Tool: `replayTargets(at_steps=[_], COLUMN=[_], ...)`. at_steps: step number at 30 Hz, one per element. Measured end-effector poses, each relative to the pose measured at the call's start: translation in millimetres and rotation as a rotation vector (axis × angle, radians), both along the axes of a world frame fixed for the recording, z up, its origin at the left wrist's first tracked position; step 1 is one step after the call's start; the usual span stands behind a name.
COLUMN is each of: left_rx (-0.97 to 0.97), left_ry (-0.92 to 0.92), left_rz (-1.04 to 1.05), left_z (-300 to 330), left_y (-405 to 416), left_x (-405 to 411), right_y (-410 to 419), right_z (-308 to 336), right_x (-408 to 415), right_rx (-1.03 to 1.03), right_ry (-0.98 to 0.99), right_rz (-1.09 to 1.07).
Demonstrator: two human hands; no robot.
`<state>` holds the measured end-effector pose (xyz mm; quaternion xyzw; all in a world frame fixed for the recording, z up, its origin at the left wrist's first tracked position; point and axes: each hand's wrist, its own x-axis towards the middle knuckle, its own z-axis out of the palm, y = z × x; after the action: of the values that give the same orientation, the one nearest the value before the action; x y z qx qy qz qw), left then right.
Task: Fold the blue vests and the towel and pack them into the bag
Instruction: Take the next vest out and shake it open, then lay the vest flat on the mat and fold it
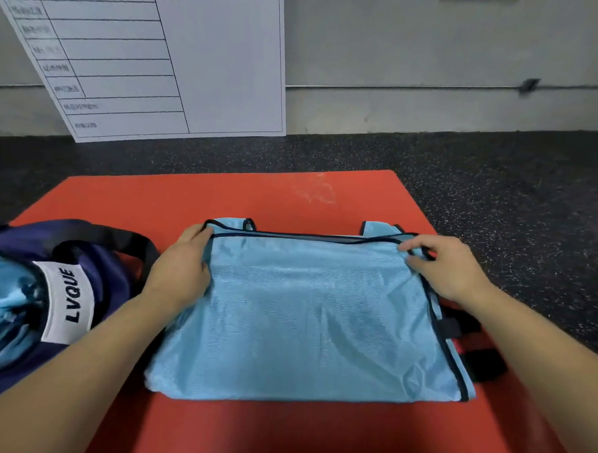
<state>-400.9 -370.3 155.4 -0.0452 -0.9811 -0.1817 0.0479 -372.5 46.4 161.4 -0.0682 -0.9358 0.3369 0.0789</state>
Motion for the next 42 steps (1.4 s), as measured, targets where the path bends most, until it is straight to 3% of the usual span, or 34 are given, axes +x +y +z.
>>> replayTargets(at_steps=[3, 5, 7, 9, 11, 13, 16, 22, 24, 26, 30, 39, 42], left_rx=[-0.122, -0.294, -0.374, -0.311, -0.166, -0.090, -0.135, -0.278, -0.282, -0.233, -0.182, -0.217, -0.193], left_ry=[-0.088, -0.039, 0.167, 0.299, 0.251, 0.161, 0.059, -0.071, -0.058, 0.001, 0.043, -0.059, 0.051], left_rz=[-0.039, -0.018, -0.037, -0.141, -0.263, -0.284, -0.182, 0.029, 0.063, 0.033, -0.240, 0.042, -0.138], left_z=[-2, 2, 1, -12, -32, -49, -55, -50, -47, -42, -53, -37, -44], left_y=[0, 5, 23, 59, 98, 118, 104, 16, 9, 31, 92, 23, 74], left_x=[-12, -10, 1, 21, 43, 52, 48, 27, 27, 37, 70, 71, 91], right_y=[-3, -6, -21, -68, -125, -164, -152, -60, -50, -80, -165, -58, -116], right_z=[-5, 1, 3, -2, -18, -40, -53, -50, -43, -35, -51, -35, -32], right_x=[-8, -7, 0, 11, 18, 20, 14, 24, 26, 30, 51, 66, 77], right_rx=[0.076, 0.169, 0.453, 0.557, 0.449, 0.410, 0.505, 0.571, 0.583, 0.625, 0.511, 0.572, 0.485], right_ry=[-0.073, -0.124, -0.022, 0.200, 0.216, 0.046, -0.105, -0.228, -0.232, -0.097, -0.046, -0.236, -0.113], right_rz=[-0.001, -0.042, -0.134, -0.033, 0.191, 0.297, 0.256, 0.086, 0.027, 0.019, 0.256, -0.031, 0.167])
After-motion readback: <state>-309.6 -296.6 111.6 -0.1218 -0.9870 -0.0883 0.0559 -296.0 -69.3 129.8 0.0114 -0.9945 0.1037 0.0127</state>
